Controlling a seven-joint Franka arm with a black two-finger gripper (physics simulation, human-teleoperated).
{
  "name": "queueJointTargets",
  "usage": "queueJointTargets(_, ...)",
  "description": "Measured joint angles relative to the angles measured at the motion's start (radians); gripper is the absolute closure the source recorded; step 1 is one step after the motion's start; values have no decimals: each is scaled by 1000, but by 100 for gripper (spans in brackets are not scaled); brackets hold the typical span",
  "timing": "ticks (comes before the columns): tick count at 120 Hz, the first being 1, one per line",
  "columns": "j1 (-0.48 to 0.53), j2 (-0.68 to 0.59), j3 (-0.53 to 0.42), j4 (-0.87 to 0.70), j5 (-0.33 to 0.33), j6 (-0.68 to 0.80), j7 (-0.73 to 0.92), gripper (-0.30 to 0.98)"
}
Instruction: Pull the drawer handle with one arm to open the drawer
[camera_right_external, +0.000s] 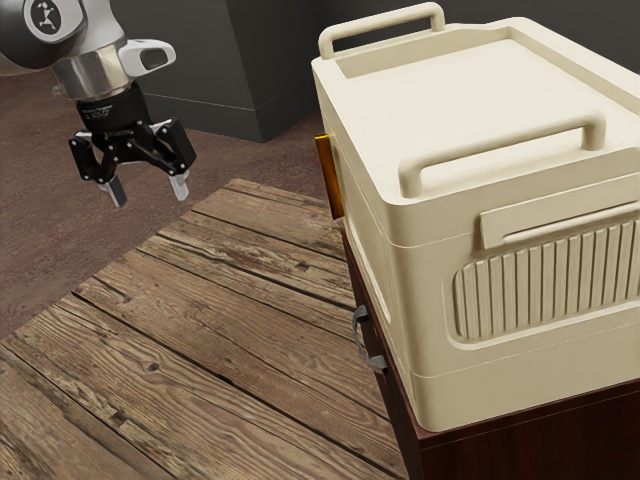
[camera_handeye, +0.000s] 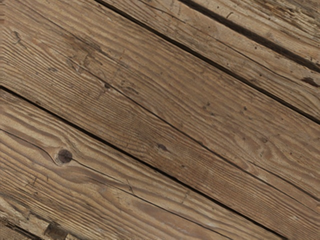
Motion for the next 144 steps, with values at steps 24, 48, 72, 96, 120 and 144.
queueJointTargets(24,-4,-15,1,68,1,-10,-15,0)
queueJointTargets(48,-15,-54,-29,271,7,-33,-28,0)
queueJointTargets(72,1,-49,-23,266,9,-20,-35,0)
queueJointTargets(96,-6,-23,-31,254,2,0,-40,0)
queueJointTargets(120,-20,-52,-66,115,-22,12,-54,0)
queueJointTargets(144,-11,-396,-367,-419,96,151,-18,0)
